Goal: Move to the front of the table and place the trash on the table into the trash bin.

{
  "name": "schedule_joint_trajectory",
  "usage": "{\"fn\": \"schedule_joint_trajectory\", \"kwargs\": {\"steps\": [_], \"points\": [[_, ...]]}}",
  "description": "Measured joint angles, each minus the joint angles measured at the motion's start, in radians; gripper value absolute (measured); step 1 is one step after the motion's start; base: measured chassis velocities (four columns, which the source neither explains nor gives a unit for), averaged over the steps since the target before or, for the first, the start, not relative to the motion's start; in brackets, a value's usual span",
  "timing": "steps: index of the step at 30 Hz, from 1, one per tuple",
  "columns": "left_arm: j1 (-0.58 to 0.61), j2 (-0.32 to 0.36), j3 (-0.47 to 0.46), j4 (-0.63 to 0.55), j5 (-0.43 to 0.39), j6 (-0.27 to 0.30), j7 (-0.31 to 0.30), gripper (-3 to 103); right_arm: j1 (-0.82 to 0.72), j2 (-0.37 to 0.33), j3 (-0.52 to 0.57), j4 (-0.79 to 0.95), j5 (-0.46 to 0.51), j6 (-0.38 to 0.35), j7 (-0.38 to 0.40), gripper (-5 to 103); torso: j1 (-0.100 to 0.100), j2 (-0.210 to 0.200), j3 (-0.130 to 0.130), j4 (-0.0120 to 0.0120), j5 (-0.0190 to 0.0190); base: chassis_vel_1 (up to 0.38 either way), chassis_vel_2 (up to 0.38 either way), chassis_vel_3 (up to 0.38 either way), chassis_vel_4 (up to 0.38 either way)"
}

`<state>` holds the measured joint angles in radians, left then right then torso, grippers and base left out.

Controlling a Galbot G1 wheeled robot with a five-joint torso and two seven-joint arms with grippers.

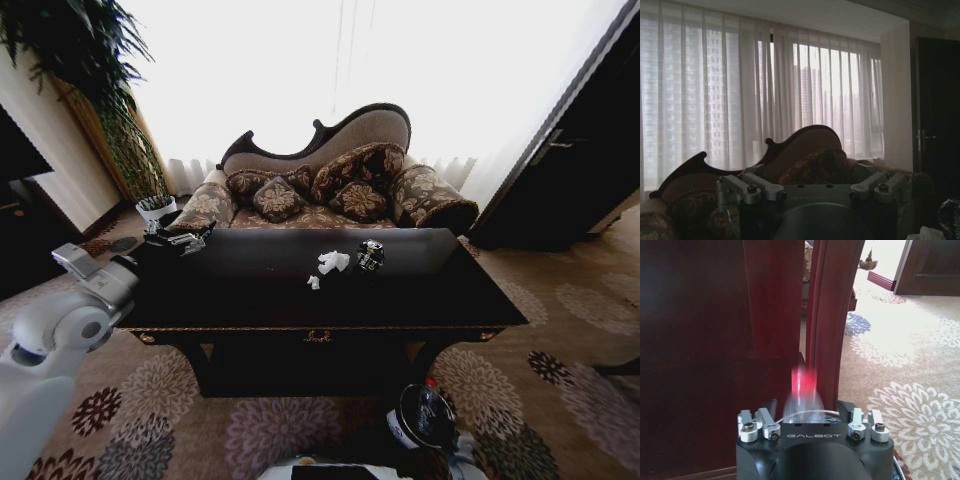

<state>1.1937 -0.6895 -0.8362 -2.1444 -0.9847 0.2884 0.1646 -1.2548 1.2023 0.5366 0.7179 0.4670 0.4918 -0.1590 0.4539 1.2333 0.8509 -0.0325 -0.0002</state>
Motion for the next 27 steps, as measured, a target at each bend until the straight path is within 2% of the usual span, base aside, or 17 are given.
{"fn": "schedule_joint_trajectory", "kwargs": {"steps": [1,2,5,6,7,8,14,20,23,27], "points": [[0.0,0.0,0.0,0.0,0.0,0.0,0.0,100,0.0,0.0,0.0,0.001,-0.001,0.0,0.0,68,0.0,0.0,0.0,0.0,-0.0001,0.0,0.0,0.0,0.0],[0.0,0.0,0.0,0.0,0.0,0.0,0.0,100,-0.001,0.0,0.001,0.003,-0.003,0.0,0.0,79,0.0,0.0,0.0,0.0,-0.0001,0.0,0.0,0.0,0.0],[0.0,-0.001,0.0,0.0,0.0,0.0,0.0,100,-0.003,0.001,0.001,0.007,-0.006,0.0,0.0,79,0.0,0.0,0.0,0.0,-0.0001,0.0,0.0,0.0,0.0],[0.0,-0.001,0.0,0.001,0.0,0.0,0.0,100,-0.005,0.002,0.002,0.012,-0.007,0.0,0.0,89,0.0,0.0,0.0,0.0001,-0.0001,0.0,0.0,0.0,0.0],[-0.001,-0.002,0.0,0.001,0.0,0.0,0.0,100,-0.009,0.003,0.004,0.018,-0.008,0.0,0.0,89,0.0,0.0,0.0,0.0,0.0,0.0,0.0,0.0,0.0],[-0.001,-0.003,0.0,0.002,0.0,0.0,0.0,100,-0.012,0.004,0.006,0.025,-0.011,0.001,0.0,98,0.0,0.0,0.0,0.0,0.0,0.0,0.0,0.0,0.0],[-0.002,-0.008,0.001,0.003,0.002,0.0,0.001,100,-0.04,0.006,0.031,0.075,-0.05,0.004,0.013,100,0.0,0.0,0.0,0.0003,0.0,0.0,0.0,0.0,0.0],[-0.01,-0.012,0.0,0.009,0.003,0.0,0.0,100,-0.122,0.011,0.077,0.163,-0.152,-0.011,0.045,100,0.0,0.0,0.0,-0.0001,0.0,0.0,0.0,0.0,0.0],[-0.024,-0.013,0.005,0.017,0.004,0.0,0.0,100,-0.198,0.019,0.102,0.256,-0.226,-0.009,0.07,100,0.0,0.0,0.0,0.0001,0.0,0.0,0.0,0.0,0.0],[-0.032,-0.017,0.014,0.02,0.008,0.0,0.0,100,-0.259,0.032,0.141,0.361,-0.25,-0.006,0.088,100,0.0,0.0,0.0,-0.0002,-0.0001,0.0,0.0,0.0,0.0]]}}
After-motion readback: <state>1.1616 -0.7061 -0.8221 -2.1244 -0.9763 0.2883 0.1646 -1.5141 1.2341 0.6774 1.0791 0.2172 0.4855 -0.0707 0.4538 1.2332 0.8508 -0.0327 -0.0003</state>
